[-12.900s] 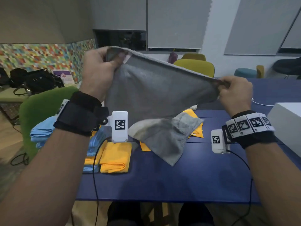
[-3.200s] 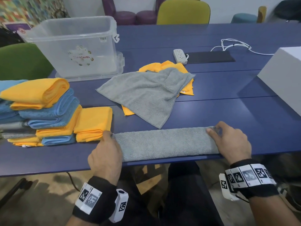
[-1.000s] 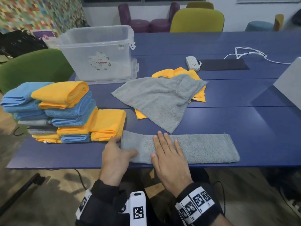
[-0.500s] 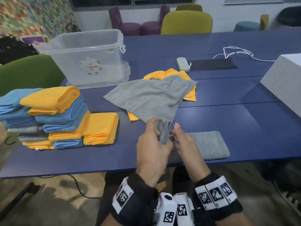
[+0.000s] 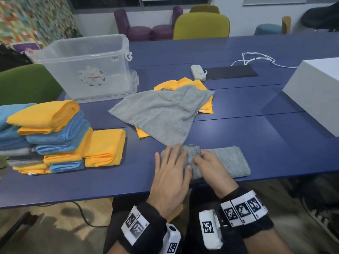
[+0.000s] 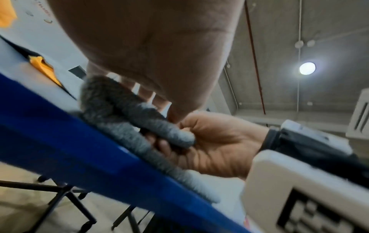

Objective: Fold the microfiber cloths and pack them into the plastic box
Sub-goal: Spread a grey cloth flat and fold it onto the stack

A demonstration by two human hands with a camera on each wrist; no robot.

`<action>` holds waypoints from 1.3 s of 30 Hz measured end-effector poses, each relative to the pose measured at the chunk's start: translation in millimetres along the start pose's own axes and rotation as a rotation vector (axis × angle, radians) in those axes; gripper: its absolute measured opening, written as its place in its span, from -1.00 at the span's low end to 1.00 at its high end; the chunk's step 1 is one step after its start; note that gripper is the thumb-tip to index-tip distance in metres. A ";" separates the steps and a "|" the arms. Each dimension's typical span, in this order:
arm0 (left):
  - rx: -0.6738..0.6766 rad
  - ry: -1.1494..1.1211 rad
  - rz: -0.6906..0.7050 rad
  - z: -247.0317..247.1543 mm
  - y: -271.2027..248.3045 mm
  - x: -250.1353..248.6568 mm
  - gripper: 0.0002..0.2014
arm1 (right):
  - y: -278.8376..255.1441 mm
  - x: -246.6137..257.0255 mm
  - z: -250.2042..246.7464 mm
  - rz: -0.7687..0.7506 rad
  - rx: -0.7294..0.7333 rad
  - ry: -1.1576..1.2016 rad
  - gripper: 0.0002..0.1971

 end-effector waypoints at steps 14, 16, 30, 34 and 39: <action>0.165 0.250 0.082 34.7 -2.1 6.3 -0.40 | -35.2 7.4 -67.4 -0.134 -0.682 -0.592 -0.78; 0.165 0.249 0.072 34.7 -1.8 5.6 -0.40 | -38.0 -5.5 -87.9 0.037 -0.774 -0.701 -0.60; 0.167 0.317 -0.001 33.4 1.5 1.1 -0.37 | -23.6 -13.1 -114.1 0.171 -0.514 -0.460 -0.69; 0.174 0.321 -0.027 34.3 4.5 1.1 -0.40 | -34.2 18.7 -95.5 -0.119 -0.419 -0.229 -0.72; 0.184 0.274 -0.039 38.4 5.5 4.8 -0.38 | -37.9 39.2 -28.1 -0.324 -0.222 -0.335 -0.75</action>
Point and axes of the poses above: each hand's wrist, its own y-axis towards the middle knuckle, its own z-axis out of the palm, x = y × z, the point moved 6 cm from there along y, towards the middle knuckle, and after that the axes turned 12 degrees about z, right-handed, at the moved point
